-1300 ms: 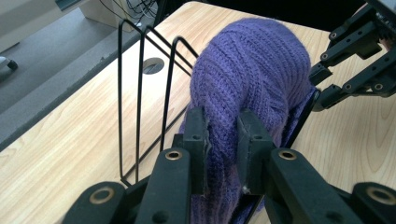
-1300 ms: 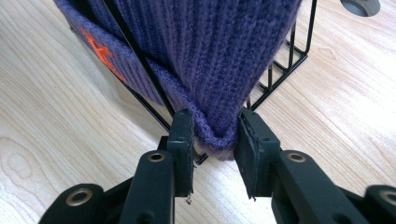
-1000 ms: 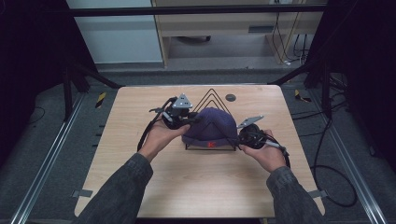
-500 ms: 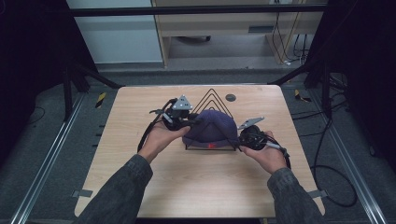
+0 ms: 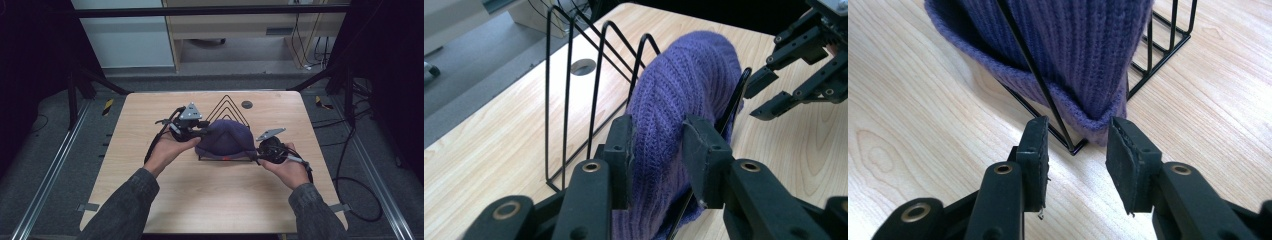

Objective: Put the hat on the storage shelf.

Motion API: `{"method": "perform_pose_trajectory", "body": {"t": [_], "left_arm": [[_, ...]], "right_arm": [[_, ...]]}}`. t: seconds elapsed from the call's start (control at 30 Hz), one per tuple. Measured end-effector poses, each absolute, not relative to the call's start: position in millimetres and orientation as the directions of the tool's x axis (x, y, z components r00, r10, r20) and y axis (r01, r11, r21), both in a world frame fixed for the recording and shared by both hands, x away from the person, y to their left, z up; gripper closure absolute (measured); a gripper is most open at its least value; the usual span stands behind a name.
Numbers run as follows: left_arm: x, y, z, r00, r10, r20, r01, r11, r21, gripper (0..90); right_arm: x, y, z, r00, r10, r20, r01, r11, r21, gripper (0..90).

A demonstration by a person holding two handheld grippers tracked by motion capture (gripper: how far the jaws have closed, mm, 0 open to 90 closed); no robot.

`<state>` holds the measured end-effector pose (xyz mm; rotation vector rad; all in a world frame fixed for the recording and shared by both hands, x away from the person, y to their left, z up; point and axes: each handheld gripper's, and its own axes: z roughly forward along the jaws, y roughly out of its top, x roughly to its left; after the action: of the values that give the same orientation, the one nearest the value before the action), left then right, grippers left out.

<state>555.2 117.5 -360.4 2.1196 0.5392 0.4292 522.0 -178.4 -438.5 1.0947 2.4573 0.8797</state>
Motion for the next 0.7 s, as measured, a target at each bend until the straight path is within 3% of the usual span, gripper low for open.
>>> {"method": "perform_pose_trajectory", "body": {"t": [0.2,0.37,0.7], "left_arm": [[552,123,-353,0.829,0.545,0.125,0.213,-0.515,0.83,57.8],[549,129,-349,0.818,0.563,0.123,0.229,-0.514,0.827,46.2],[537,137,-350,0.792,0.599,0.116,0.269,-0.513,0.815,22.3]], "right_arm": [[516,-178,-432,-0.657,0.753,-0.038,0.549,0.511,0.662,59.2],[512,-179,-424,-0.654,0.755,-0.043,0.535,0.502,0.68,55.2],[503,-177,-416,-0.629,0.775,-0.053,0.523,0.473,0.709,37.7]]}}
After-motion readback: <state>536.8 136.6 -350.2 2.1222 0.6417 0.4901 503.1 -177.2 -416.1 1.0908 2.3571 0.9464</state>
